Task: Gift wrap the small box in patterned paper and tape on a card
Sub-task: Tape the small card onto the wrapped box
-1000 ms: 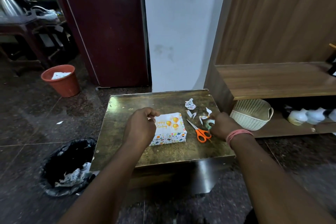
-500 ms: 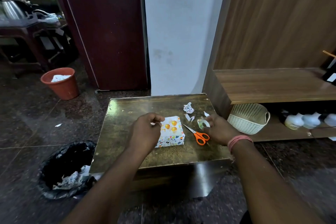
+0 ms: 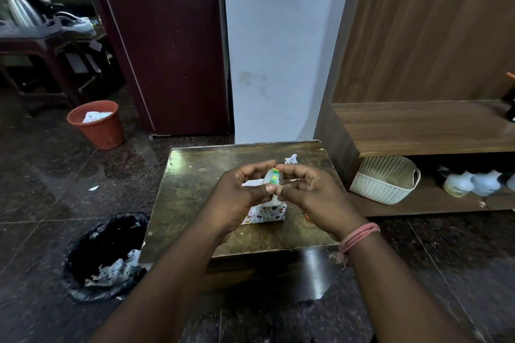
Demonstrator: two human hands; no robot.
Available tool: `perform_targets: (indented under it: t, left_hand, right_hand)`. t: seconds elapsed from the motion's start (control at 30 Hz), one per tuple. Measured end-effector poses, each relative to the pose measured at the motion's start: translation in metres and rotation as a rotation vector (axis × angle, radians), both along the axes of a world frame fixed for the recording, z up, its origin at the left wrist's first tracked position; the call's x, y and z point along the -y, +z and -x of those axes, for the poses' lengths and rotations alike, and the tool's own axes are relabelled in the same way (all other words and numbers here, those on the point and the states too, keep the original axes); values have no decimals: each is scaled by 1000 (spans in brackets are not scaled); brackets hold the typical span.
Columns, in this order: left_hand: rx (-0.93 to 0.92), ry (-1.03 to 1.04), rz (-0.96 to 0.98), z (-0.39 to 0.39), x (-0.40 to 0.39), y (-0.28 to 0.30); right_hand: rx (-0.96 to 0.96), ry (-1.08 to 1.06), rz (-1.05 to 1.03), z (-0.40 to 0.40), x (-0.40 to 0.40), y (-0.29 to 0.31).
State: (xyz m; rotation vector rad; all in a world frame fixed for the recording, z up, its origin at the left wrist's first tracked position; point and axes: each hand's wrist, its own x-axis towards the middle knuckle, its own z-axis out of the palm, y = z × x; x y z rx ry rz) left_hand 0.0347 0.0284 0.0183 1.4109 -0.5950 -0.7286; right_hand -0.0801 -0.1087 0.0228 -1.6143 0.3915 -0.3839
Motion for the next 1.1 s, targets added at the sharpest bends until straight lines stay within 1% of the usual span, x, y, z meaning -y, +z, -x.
perform_targets:
  t: [0.17, 0.33, 0.4, 0.43, 0.47, 0.53, 0.6, 0.7, 0.77, 0.9, 1.0, 1.1]
  left_hand:
    - [75, 16, -18, 2, 1, 0]
    - [83, -52, -44, 3, -2, 3]
    - [49, -83, -39, 2, -4, 6]
    - [50, -86, -44, 0, -5, 6]
    - [67, -83, -53, -1, -5, 7]
    - [148, -66, -82, -4, -5, 7]
    - [240, -63, -117, -6, -6, 8]
    - [337, -97, -227, -8, -9, 7]
    - [330, -119, -254, -10, -10, 5]
    - [128, -131, -101, -9, -8, 9]
    - [122, -97, -62, -10, -9, 9]
    - [126, -104, -100, -13, -10, 6]
  right_hand:
    - [63, -147, -183, 0, -1, -2]
    - [72, -178, -410, -4, -6, -1]
    - [57, -173, -439, -6, -5, -2]
    - [44, -166, -398, -8, -4, -4]
    - [21, -163, -307, -8, -3, -5]
    - [-24, -171, -73, -10, 0, -6]
    - [-35, -175, 102, -11, 1, -4]
    - [-63, -152, 231, -14, 0, -4]
    - [-88, -143, 257, -16, -5, -4]
    - [-22, -181, 186, -19, -9, 2]
    - [18, -217, 143, -22, -5, 5]
    - [4, -242, 198, -24, -3, 0]
